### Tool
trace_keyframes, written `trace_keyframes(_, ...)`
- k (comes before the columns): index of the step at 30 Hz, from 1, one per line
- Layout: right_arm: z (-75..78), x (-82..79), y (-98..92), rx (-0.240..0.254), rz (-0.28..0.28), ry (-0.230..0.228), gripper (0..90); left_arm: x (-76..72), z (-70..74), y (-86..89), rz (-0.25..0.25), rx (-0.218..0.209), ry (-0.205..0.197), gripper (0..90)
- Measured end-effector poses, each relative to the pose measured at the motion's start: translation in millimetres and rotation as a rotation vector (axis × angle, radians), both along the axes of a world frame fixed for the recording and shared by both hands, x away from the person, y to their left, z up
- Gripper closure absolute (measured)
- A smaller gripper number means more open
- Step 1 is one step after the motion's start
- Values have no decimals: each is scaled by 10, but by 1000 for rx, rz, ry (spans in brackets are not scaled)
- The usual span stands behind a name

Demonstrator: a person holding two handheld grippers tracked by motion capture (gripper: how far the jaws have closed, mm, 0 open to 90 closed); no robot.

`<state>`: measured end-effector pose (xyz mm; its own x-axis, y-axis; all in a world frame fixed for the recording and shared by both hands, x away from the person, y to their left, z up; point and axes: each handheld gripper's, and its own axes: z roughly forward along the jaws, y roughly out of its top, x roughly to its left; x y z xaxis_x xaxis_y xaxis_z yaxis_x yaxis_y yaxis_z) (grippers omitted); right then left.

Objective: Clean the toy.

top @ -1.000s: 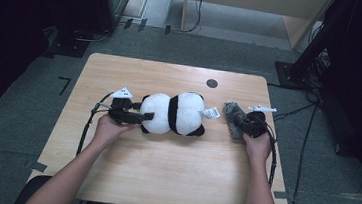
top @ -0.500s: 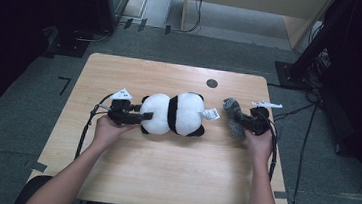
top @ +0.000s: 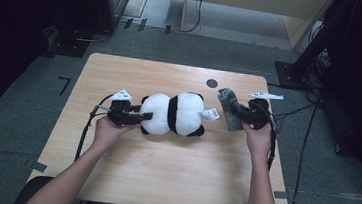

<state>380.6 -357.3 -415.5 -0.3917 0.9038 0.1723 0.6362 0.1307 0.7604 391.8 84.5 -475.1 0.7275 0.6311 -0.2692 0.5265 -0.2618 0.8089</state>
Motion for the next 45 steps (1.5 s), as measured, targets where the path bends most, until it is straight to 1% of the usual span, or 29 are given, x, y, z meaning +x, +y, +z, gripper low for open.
trace_keyframes(5,199,34,192,-1,54,-26,784,-14,-6,3,2,0,-4,468)
trace_keyframes(7,280,67,288,-18,73,-29,783,-21,-7,2,1,4,-9,468)
trace_keyframes(11,455,135,469,-47,106,-50,782,-22,-7,1,2,5,-12,467)
trace_keyframes(13,527,173,546,-42,124,-54,781,-22,-7,2,0,6,-12,467)
trace_keyframes(19,688,274,806,-66,168,-60,784,-25,-5,-1,2,6,-11,466)
trace_keyframes(21,732,314,887,-54,186,-55,784,-24,-6,1,2,5,-10,464)
trace_keyframes(22,745,328,918,-55,191,-59,783,-24,-7,1,3,3,-8,463)
trace_keyframes(24,776,376,1020,-58,213,-47,781,-24,-7,0,5,0,-6,463)
trace_keyframes(28,806,446,1232,-72,250,-55,775,-22,-7,1,7,-4,-3,459)
trace_keyframes(31,807,496,1408,-77,277,-41,772,-21,-5,2,6,-1,-5,458)
trace_keyframes(33,787,538,1524,-77,304,-36,773,-22,-3,0,8,0,-5,458)
trace_keyframes(34,775,559,1584,-82,314,-26,773,-23,-3,0,7,2,-5,458)
trace_keyframes(36,741,602,1701,-98,332,-17,773,-23,-2,0,7,3,-5,458)
trace_keyframes(38,704,643,1812,-109,353,-18,770,-23,-1,0,8,4,-5,459)
trace_keyframes(39,689,662,1867,-108,359,-15,771,-23,-1,-1,8,3,-5,459)
trace_keyframes(41,658,707,1969,-90,378,-5,775,-24,0,-3,10,3,-5,459)
trace_keyframes(43,619,743,2102,-84,393,23,778,-24,3,-3,12,2,1,461)
trace_keyframes(44,594,760,2177,-89,397,52,778,-26,5,-5,13,3,2,462)
trace_keyframes(45,563,771,2251,-104,408,66,778,-28,8,-7,13,8,1,464)
